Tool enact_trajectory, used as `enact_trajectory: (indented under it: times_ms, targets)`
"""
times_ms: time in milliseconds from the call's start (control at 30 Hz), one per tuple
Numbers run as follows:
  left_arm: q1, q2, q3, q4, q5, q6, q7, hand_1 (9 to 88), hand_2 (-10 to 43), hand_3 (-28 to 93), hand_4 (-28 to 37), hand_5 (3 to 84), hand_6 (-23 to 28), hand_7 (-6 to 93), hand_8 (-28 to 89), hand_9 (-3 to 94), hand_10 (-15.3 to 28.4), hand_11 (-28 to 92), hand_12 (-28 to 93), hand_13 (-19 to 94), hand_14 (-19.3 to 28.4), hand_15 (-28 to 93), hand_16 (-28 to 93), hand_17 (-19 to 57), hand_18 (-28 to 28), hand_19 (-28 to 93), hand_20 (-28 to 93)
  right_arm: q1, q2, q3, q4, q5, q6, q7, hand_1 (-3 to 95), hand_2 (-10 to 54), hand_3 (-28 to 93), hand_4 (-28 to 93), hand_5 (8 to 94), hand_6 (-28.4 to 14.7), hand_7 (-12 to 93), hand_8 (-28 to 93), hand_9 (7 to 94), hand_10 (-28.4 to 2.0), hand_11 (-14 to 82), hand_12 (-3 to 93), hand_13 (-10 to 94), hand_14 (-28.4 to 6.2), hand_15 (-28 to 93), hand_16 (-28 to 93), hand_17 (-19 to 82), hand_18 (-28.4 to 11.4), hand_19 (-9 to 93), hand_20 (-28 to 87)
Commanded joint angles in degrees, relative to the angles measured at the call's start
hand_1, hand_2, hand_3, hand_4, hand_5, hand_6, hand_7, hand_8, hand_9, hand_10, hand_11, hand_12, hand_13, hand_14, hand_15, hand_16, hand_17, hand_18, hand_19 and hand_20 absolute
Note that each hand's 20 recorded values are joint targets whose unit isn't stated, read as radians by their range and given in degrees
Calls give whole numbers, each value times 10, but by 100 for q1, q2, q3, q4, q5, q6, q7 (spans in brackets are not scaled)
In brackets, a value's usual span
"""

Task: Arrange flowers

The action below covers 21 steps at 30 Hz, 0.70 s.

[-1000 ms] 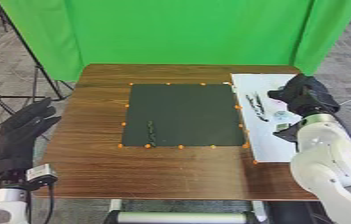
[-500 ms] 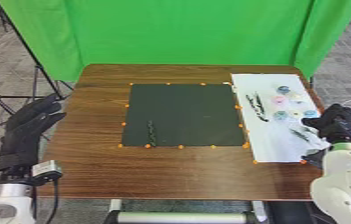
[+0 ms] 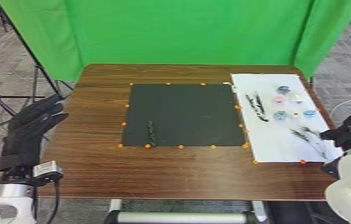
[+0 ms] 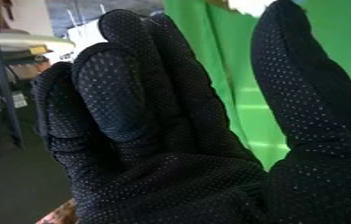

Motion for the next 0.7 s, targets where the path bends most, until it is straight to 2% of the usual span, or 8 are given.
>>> enact_trajectory:
  times_ms: [33, 167, 333, 533, 633, 700]
  targets:
    - [45, 72, -11, 42, -68, -105, -22, 266, 15, 823, -232, 359, 63, 208, -127, 316, 176, 331, 101, 211, 234, 584, -116, -120, 200, 512, 112, 59, -80, -193, 98, 41, -103, 48, 339, -76, 758, -233, 703, -157, 152, -83, 711, -283, 258, 191, 672, -234, 756, 110, 474, -268, 932, 180]
    - [42, 69, -108, 84, -86, -250, -119, 265, 15, 824, -231, 359, 63, 207, -128, 316, 176, 331, 101, 211, 234, 582, -117, -120, 199, 512, 111, 40, -98, -203, 52, 59, -175, 19, 341, -77, 757, -234, 703, -158, 148, -81, 713, -284, 250, 191, 667, -232, 761, 107, 474, -268, 932, 183]
    - [92, 63, -172, 82, -106, -277, -124, 265, 15, 823, -233, 359, 63, 207, -127, 319, 178, 331, 101, 211, 234, 582, -117, -120, 200, 512, 111, 108, -119, -326, 75, 78, -250, 20, 345, -79, 757, -233, 707, -154, 149, -82, 713, -284, 251, 189, 665, -228, 765, 105, 475, -267, 932, 187]
    - [-30, 60, -45, 87, -78, -275, -108, 264, 16, 822, -233, 359, 63, 206, -127, 320, 178, 330, 102, 210, 235, 582, -116, -120, 200, 513, 111, 230, -119, -505, 234, 51, -359, 115, 355, -84, 761, -235, 712, -164, 141, -81, 728, -284, 207, 184, 640, -246, 781, 91, 462, -281, 932, 187]
    - [-63, 31, -47, 83, -34, -295, -150, 264, 16, 822, -233, 359, 63, 206, -127, 320, 178, 330, 102, 211, 235, 582, -116, -120, 200, 512, 111, 264, -124, -522, 302, 73, -384, 148, 362, -85, 767, -233, 720, -176, 126, -78, 738, -284, 172, 190, 629, -261, 787, 79, 453, -283, 932, 173]
    - [-30, 73, -35, 74, -64, -258, -87, 264, 16, 822, -233, 359, 63, 207, -127, 320, 178, 330, 102, 211, 235, 582, -116, -120, 200, 513, 111, 264, -126, -500, 321, 88, -391, 158, 368, -84, 766, -233, 725, -184, 113, -73, 742, -284, 150, 193, 623, -274, 793, 71, 452, -284, 932, 165]
